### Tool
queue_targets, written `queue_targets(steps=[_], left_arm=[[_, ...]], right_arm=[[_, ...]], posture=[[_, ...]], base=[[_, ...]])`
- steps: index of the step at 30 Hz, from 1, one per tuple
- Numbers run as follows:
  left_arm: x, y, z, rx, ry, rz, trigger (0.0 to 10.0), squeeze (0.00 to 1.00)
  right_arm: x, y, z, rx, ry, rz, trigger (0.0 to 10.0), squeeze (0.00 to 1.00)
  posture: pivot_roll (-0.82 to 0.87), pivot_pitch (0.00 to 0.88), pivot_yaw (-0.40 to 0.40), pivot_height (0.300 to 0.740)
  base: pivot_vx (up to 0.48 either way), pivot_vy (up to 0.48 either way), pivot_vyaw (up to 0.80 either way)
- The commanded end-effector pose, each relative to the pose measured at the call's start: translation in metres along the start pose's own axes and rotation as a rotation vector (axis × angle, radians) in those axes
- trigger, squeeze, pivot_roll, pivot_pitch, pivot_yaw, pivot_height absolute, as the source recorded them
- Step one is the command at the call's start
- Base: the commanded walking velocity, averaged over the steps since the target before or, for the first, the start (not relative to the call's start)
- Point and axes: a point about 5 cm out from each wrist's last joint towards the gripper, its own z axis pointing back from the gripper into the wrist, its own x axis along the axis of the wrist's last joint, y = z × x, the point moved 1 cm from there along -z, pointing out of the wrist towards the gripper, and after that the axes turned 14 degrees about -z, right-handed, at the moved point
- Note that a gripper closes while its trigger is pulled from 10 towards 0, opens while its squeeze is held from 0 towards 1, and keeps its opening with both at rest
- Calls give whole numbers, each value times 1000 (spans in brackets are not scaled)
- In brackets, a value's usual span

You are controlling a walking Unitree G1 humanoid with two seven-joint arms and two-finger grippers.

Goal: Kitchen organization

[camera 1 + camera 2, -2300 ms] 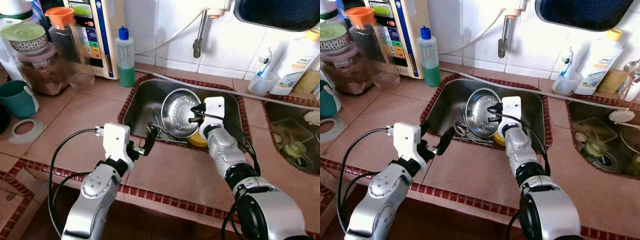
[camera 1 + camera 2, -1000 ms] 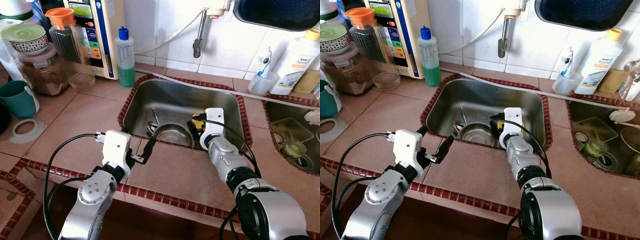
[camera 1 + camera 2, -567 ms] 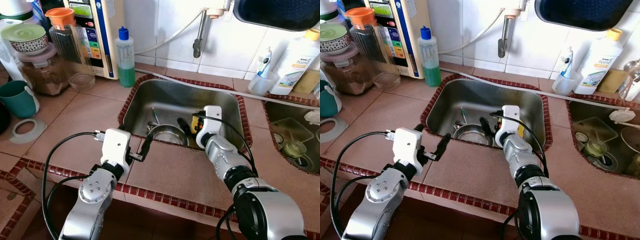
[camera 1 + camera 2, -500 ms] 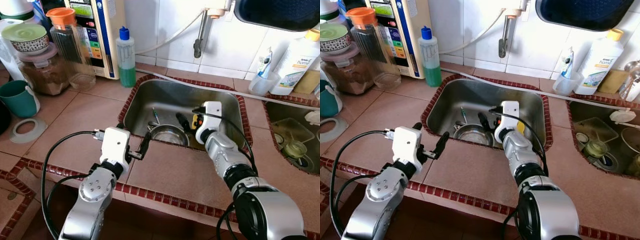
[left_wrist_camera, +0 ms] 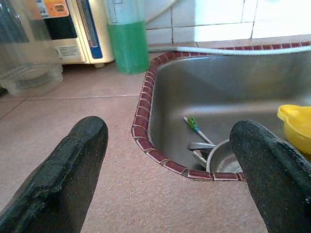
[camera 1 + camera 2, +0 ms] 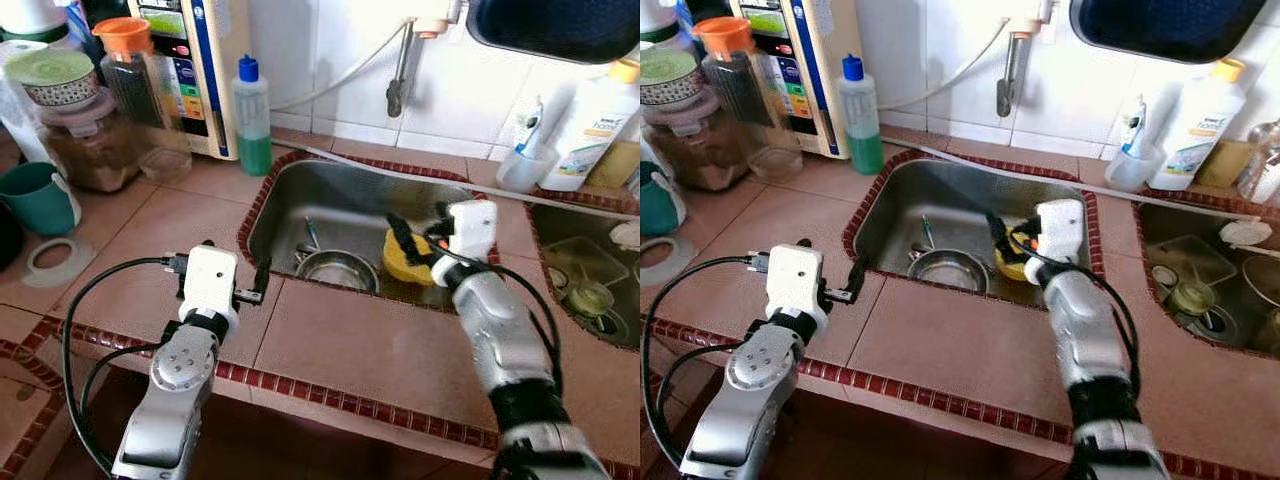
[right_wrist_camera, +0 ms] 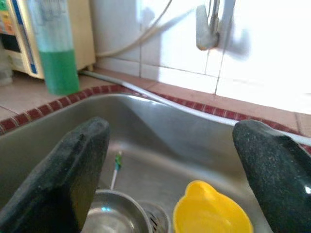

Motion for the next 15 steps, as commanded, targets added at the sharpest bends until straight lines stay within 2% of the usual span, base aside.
queue_targets(steps=[1, 3, 7, 9, 10, 11, 12, 13, 14, 15], left_arm=[[-8, -1, 1, -3, 24, 0, 10000, 0], [-13, -5, 3, -35, 37, 2, 10000, 0], [-13, -9, 4, -52, 31, 9, 10000, 0], [-12, -11, 4, -64, 30, 29, 10000, 0], [-12, -11, 4, -61, 27, 27, 10000, 0], [-11, -10, 4, -60, 26, 26, 10000, 0], [-12, -11, 5, -62, 31, 35, 10000, 0], [-13, -11, 6, -63, 35, 41, 10000, 0], [-14, -11, 7, -65, 47, 49, 10000, 0], [-17, -6, 12, -39, 90, 17, 10000, 0]], right_arm=[[8, 3, 7, 15, -1, 23, 10000, 1000], [13, 5, 25, 29, 0, 54, 10000, 1000], [19, 5, 36, 23, -5, 67, 10000, 1000], [21, 5, 36, 14, -5, 67, 10000, 1000], [23, 7, 36, 8, -1, 63, 10000, 620], [24, 8, 35, 7, 1, 56, 10000, 620], [25, 8, 34, 5, 1, 49, 10000, 467], [25, 9, 34, 3, 5, 43, 10000, 0], [27, 11, 33, 8, 8, 48, 10000, 0], [30, 16, 33, 17, 8, 58, 10000, 0]], posture=[[44, 2, 3, 740], [25, 0, 9, 740], [17, 0, 10, 740], [15, 0, 10, 740], [16, 0, 8, 740], [16, 0, 8, 740], [18, 0, 8, 740], [18, 0, 8, 740], [20, 0, 7, 740], [25, 0, 4, 740]], base=[[0, 0, 0], [0, 0, 0], [0, 0, 0], [0, 0, 0], [0, 0, 0], [0, 0, 0], [0, 0, 0], [0, 0, 0], [0, 0, 0], [0, 0, -763]])
